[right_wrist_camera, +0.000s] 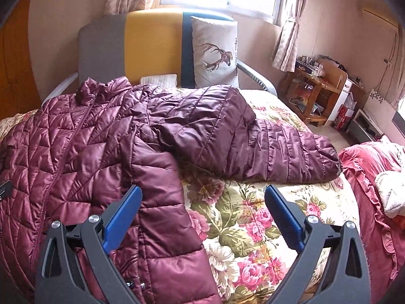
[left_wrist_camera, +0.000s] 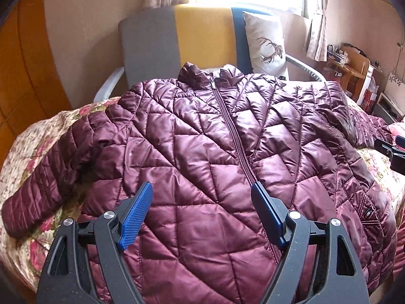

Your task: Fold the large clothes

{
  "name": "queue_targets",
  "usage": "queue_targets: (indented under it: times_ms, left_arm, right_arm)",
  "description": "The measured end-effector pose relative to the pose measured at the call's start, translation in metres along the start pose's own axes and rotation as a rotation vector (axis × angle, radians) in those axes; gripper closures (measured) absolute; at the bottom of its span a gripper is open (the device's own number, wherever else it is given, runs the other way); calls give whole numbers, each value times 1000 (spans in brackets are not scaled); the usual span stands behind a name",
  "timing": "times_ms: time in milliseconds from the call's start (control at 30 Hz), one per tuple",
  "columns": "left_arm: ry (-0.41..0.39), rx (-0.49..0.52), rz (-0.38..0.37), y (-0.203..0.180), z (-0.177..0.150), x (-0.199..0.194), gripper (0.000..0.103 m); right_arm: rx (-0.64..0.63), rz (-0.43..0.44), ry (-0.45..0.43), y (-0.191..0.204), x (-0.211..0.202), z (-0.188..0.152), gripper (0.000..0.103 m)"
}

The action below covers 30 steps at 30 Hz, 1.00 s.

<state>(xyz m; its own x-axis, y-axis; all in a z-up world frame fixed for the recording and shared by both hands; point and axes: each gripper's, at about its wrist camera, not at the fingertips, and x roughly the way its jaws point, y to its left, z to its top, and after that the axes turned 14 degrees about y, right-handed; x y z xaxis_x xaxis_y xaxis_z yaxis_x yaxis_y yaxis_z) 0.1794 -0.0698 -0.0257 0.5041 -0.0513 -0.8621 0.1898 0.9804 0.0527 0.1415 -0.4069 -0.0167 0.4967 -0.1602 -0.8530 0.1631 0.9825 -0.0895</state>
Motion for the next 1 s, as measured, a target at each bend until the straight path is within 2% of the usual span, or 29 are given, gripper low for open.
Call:
queue_targets:
  times_ms: [67, 167, 233, 267, 367, 467, 533, 633, 700, 733, 767, 800, 867, 933, 1000]
  left_arm:
    - [6, 1, 5, 0, 1, 4, 24]
    - [14, -8, 18, 0, 1, 15, 24]
    - [27, -22, 23, 4, 1, 23, 24]
    - [34, -32, 24, 7, 0, 27, 24]
    - [75, -74, 19, 16, -3, 43, 24]
    - [96, -115, 4, 25, -6, 52, 24]
    - [97, -132, -4, 29, -6, 54, 21]
    - [97, -137, -6, 30, -7, 55, 21]
    - [97, -137, -8, 30, -7, 55, 21]
    - [97, -140, -10, 30, -7, 55, 21]
    - [96, -144, -14, 31, -7, 55, 21]
    - [94, -149, -18, 32, -7, 54, 21]
    - [93, -156, -18, 36, -8, 53, 21]
    - [98, -166, -20, 43, -9, 53, 21]
    - [85, -165, -21, 48, -10, 49, 21]
  right_arm:
    - [6, 10, 9, -7, 8, 2, 5]
    - [173, 103, 70, -58, 35, 7, 6]
    - [366, 208, 105, -114, 60, 6, 10]
    - [463, 237, 122, -141, 73, 4, 16]
    - [708, 257, 155, -213, 109, -5, 24]
    - [901, 371, 90, -260, 131, -11, 28]
    - [975, 393, 35, -278, 140, -3, 25]
    - [1043, 392, 39, -291, 157, 12, 25]
    - [1034, 340, 78, -295, 162, 25, 50]
    - [1020, 313, 105, -299, 164, 31, 73]
    - [1020, 295, 119, -306, 163, 34, 84]
    - [1025, 266, 111, -312, 158, 35, 86]
    - [1036, 137, 78, -331, 140, 38, 91]
    - [1052, 96, 75, -347, 129, 38, 92]
    - [1015, 63, 58, -341, 114, 46, 92]
